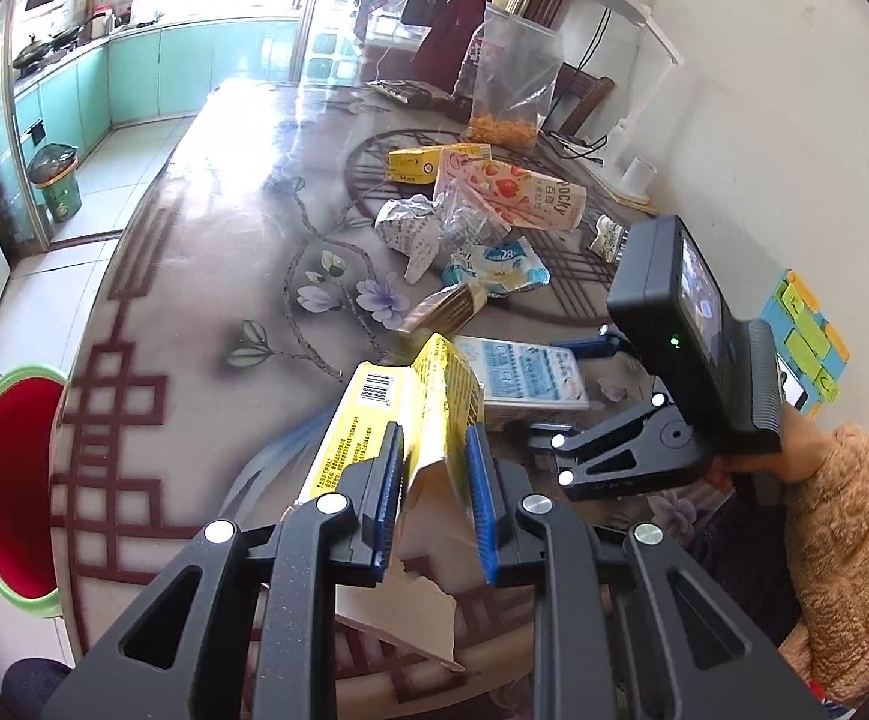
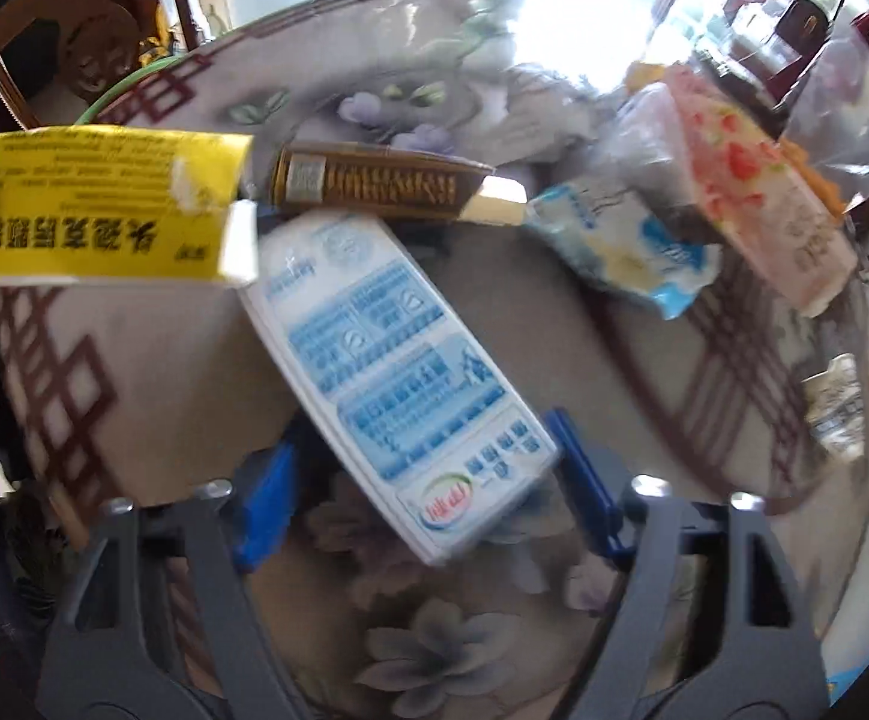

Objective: Collect trash
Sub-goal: 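Grasp the white milk carton with the right tool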

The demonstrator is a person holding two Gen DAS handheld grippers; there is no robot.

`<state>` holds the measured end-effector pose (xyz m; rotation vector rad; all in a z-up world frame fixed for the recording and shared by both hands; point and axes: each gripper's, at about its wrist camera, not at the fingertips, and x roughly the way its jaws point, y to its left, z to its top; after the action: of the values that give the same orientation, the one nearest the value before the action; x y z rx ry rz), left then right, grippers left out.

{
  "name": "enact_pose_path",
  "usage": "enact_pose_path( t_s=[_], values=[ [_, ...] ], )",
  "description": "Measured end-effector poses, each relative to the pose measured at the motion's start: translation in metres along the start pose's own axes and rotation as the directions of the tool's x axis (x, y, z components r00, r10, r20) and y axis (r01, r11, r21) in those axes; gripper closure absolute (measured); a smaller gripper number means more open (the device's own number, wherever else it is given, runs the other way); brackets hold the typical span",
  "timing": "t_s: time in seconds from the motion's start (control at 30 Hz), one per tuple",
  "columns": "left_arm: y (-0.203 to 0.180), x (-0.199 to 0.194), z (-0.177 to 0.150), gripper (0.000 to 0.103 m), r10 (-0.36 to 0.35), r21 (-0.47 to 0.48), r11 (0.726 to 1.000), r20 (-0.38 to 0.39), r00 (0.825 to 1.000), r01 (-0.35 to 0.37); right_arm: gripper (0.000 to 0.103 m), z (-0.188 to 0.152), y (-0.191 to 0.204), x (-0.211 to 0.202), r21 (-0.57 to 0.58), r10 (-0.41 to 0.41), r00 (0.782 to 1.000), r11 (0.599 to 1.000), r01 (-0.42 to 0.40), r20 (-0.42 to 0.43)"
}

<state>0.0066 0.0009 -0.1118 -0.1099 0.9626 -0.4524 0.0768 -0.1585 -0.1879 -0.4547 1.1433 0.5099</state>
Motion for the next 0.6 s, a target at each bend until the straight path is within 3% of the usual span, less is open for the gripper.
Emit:
enact_pose_path(
  t_s=[0.17,0.3,0.47,0.6],
  values=[
    [0.004,-0.005,0.003,0.084,-0.001,-0.017,1.0,0.017,1.0,0.002,0.046,0.001,-0.012,-0.025,0.103,0.115,0.988,0.987,-0.126,0.108],
    [0.007,-0.013,0.004,0.084,0.002,-0.024,1.0,0.047,0.999,-0.001,0.053,0.0,-0.026,-0.04,0.231,0.174,0.966,0.949,-0.217,0.193],
    [0.014,-0.019,0.005,0.085,0.007,-0.043,0.999,0.068,0.998,-0.004,0.053,-0.008,-0.043,-0.065,0.371,0.12,0.952,0.901,-0.224,0.283],
    [0.016,-0.023,0.004,0.085,0.011,-0.046,0.999,0.079,0.997,-0.008,0.053,-0.018,-0.056,-0.089,0.459,0.082,0.926,0.85,-0.257,0.368]
  ],
)
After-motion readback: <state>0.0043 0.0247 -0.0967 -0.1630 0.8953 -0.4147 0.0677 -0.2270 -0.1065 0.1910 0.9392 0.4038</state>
